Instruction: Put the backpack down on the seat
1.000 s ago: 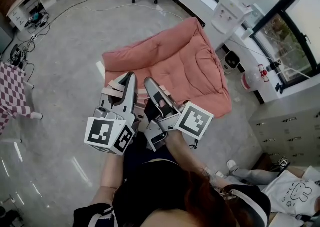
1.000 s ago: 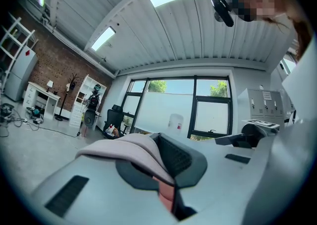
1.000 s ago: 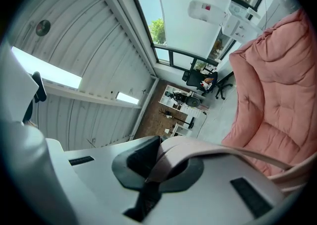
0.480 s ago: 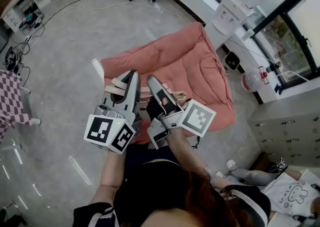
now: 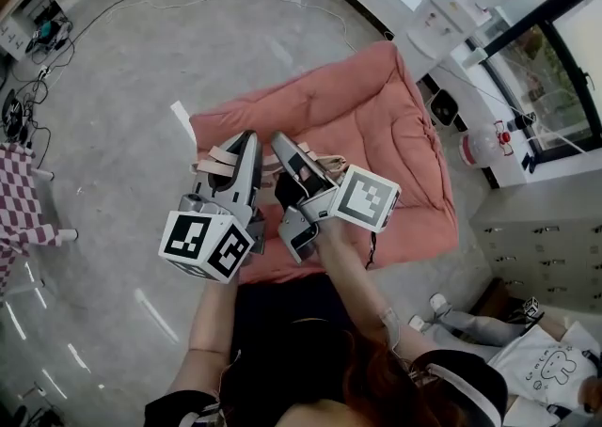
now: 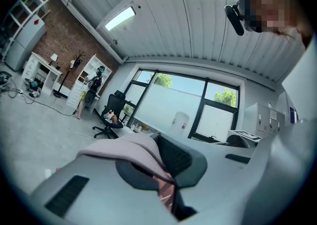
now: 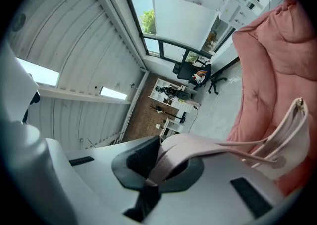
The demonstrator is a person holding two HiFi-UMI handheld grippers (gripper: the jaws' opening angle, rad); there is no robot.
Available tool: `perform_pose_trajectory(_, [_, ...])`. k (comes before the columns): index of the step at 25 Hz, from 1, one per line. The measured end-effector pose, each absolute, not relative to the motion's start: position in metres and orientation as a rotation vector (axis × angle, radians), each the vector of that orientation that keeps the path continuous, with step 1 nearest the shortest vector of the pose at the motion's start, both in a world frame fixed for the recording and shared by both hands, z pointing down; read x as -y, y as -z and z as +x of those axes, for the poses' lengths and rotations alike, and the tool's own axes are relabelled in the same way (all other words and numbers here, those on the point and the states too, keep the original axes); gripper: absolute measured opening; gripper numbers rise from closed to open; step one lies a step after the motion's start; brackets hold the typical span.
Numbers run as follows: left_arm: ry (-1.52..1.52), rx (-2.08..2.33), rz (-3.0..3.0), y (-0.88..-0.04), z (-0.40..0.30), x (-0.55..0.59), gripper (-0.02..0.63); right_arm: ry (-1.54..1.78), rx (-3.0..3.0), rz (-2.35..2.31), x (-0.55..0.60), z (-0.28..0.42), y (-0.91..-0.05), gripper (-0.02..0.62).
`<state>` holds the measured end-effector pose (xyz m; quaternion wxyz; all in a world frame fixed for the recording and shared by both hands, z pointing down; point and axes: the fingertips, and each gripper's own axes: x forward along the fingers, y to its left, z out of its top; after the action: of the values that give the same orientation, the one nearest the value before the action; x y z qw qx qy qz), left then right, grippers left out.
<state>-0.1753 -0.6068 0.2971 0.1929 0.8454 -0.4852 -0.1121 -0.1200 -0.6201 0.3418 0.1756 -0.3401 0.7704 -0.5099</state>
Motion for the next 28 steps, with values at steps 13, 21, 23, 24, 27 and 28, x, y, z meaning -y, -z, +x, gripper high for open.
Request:
perform_pose_trajectory(13, [0.256, 1.364, 2.314, -0.382, -0.191, 0.691, 0.018, 1.52, -2.178, -0.921, 0.702, -0.153, -0.402, 0.034])
perform_pose_trajectory(21, [0.246, 1.396, 2.296, -0.425, -0.207, 0.722, 0.018, 1.495, -2.277, -0.912, 0.734, -0.171, -0.443, 0.034])
perform_pose_trajectory(23, [0.233, 1.399, 2.291, -0.437, -0.209, 0.725, 0.018, 1.504, -2.286, -0.919, 0.737, -0.173, -0.454, 0.034])
perform_pose_trajectory(24, [0.227, 1.4, 2.284, -0.443, -0.209, 0.727, 0.018, 1.509, -2.291, -0.922, 0.738, -0.174, -0.46, 0.034])
perform_pose_trajectory(27, [0.211, 1.403, 2.273, -0.463, -0.212, 0.729, 0.018, 1.507, -2.314, -0.925, 0.74, -0.177, -0.478, 0.034])
perform_pose_trajectory(28, [0.204, 1.406, 2.273, -0.47, -0.212, 0.728, 0.018, 1.499, -2.329, -0.925, 0.739, -0.178, -0.484, 0.032])
